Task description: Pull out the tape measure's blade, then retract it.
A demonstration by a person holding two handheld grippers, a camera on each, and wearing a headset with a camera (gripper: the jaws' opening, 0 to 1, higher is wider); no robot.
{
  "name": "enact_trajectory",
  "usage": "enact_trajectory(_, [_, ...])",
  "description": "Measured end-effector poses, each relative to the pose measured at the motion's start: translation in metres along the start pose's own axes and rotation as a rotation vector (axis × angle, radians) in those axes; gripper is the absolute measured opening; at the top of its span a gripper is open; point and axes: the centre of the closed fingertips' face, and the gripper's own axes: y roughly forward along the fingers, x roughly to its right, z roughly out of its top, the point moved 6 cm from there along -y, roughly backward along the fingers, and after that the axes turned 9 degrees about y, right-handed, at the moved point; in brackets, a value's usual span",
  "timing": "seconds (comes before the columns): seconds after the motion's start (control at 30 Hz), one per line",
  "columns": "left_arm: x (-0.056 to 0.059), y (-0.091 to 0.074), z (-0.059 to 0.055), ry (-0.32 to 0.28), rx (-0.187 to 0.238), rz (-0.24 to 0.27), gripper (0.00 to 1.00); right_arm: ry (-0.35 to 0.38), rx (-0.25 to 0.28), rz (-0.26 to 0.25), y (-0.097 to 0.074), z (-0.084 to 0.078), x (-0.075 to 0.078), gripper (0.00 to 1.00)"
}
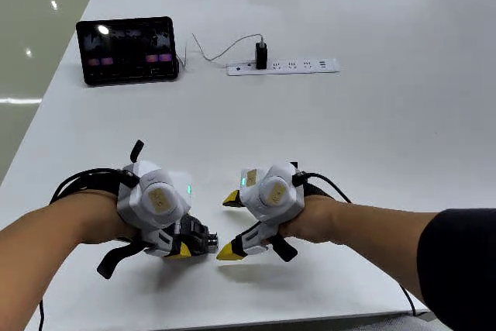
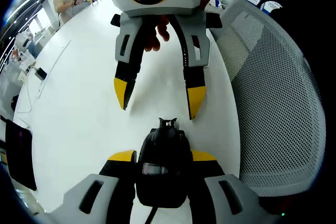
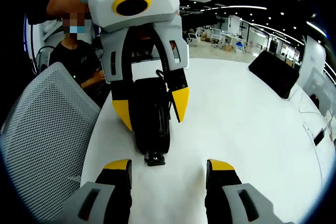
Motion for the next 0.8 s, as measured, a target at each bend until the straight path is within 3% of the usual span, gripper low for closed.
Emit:
enact_trajectory(0.13, [0.000, 0.000, 0.000, -0.006, 0.006, 0.003, 0.33, -0.027, -0.002, 0.019, 0.005, 0.002, -0.004, 0.46])
enact_trajectory(0.23, [0.000, 0.000, 0.000, -0.010, 0.004, 0.001, 0.33, -0.070, -0.018, 0.014, 0.009, 0.002, -0.006, 0.34])
enact_trajectory(0.4, [0.000, 0.000, 0.000, -0.017, 0.005, 0.002, 0.33, -0.063, -0.027, 0.028, 0.016, 0.002, -0.010, 0.27])
enact_trajectory(0.47, [0.000, 0.000, 0.000, -0.020, 0.007, 0.006, 0.33, -0.074, -0.038, 0.036, 0.018, 0.001, -0.013, 0.19])
enact_trajectory(0.73, [0.000, 0.000, -0.001, -0.030, 0.010, 0.007, 0.33, -0.076, -0.059, 0.043, 0.021, 0.000, -0.015, 0.12])
enact_trajectory(0.8, [-0.001, 0.000, -0.001, -0.037, 0.006, 0.011, 0.33, -0.109, -0.062, 0.038, 0.020, 0.000, -0.013, 0.11])
